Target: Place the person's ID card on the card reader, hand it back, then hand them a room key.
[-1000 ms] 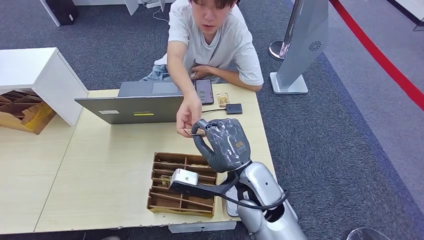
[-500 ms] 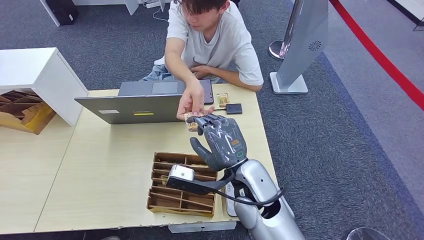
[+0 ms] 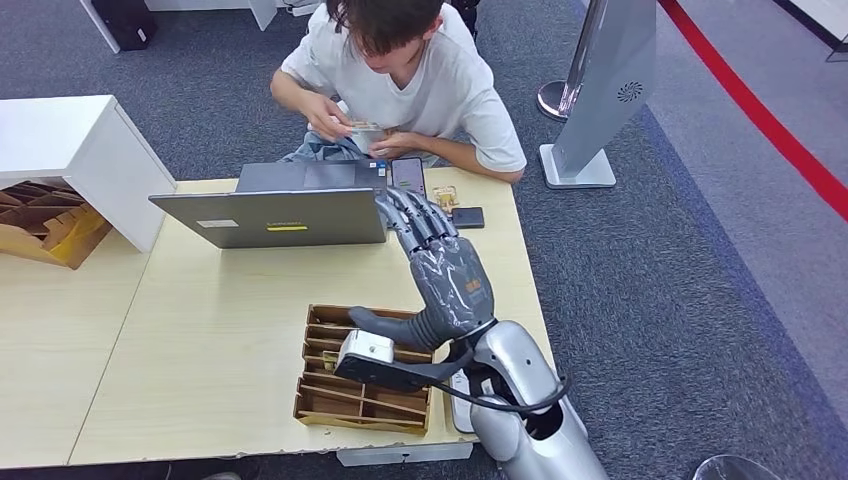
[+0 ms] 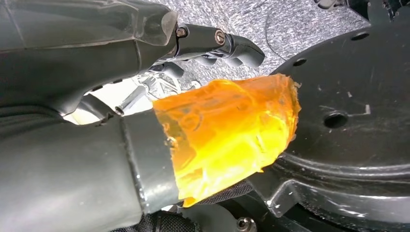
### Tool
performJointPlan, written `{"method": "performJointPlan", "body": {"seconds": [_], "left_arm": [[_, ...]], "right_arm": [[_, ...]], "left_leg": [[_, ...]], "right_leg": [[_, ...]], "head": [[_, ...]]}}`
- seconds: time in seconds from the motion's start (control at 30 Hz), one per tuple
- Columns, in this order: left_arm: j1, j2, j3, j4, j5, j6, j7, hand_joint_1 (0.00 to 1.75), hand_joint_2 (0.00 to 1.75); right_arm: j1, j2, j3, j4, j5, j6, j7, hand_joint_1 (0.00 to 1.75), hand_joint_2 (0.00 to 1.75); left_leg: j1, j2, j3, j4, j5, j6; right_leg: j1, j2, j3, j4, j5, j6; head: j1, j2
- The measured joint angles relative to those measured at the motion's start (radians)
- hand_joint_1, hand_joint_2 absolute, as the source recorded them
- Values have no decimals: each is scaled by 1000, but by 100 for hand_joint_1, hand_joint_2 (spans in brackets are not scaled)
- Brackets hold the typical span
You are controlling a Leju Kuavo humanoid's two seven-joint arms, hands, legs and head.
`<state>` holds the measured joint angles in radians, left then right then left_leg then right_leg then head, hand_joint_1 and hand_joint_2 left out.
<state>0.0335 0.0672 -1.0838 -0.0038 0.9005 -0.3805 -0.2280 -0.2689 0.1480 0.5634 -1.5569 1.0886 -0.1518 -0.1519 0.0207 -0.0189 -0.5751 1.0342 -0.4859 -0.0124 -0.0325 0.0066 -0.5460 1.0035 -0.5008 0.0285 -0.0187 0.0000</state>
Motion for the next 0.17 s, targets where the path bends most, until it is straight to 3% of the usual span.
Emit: {"method": "performJointPlan", "body": {"seconds": [0.17], "left_arm": [[2, -4, 11, 0, 1, 8, 0, 0, 0]], "right_arm": [[29, 0, 0, -55, -60, -3, -29, 0, 0]], "left_leg": [[0, 0, 0, 0, 0, 0]], "right_leg": [[0, 0, 0, 0, 0, 0]], "head": [[0, 0]]}}
